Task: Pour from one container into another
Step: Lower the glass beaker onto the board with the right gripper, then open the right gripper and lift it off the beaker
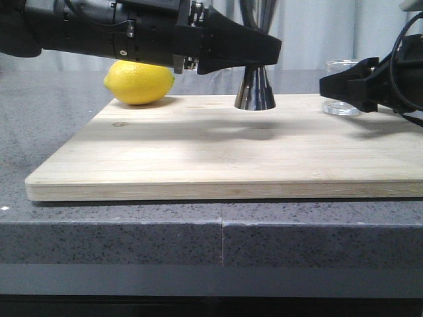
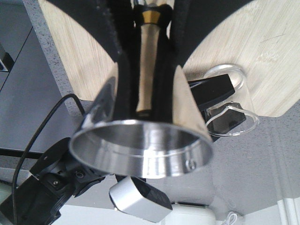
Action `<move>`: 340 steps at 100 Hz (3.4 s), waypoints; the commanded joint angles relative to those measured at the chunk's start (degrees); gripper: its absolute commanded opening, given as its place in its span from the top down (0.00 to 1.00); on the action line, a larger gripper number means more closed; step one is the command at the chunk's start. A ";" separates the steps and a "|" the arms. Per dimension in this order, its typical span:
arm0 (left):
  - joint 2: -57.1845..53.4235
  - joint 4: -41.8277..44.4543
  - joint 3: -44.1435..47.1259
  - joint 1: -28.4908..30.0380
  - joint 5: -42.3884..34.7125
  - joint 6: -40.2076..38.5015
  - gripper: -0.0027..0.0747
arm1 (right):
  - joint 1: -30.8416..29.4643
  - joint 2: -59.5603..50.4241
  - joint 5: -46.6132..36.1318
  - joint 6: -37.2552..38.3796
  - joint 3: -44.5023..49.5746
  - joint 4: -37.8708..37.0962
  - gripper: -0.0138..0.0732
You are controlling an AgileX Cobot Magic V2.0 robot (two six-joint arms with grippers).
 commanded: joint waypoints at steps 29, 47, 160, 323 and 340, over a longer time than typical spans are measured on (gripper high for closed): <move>-2.78 -4.30 -1.79 -0.48 6.41 -0.45 0.89 | -0.43 0.90 -5.01 -0.65 -1.22 1.10 0.43; -2.78 -4.30 -1.79 -0.48 6.41 -0.45 0.89 | -0.43 1.12 -5.42 -0.65 -1.22 1.18 0.38; -2.78 -4.30 -1.79 -0.48 6.41 -0.45 0.89 | -0.57 1.22 -11.42 -0.73 -1.22 1.69 0.16; -2.78 -4.21 -1.79 6.36 6.60 -0.34 0.89 | -1.60 -23.49 -15.72 -0.44 -1.22 4.44 0.16; -2.02 -4.21 -1.79 6.36 6.81 -0.10 0.89 | -1.60 -23.49 -15.72 -0.44 -1.22 4.44 0.16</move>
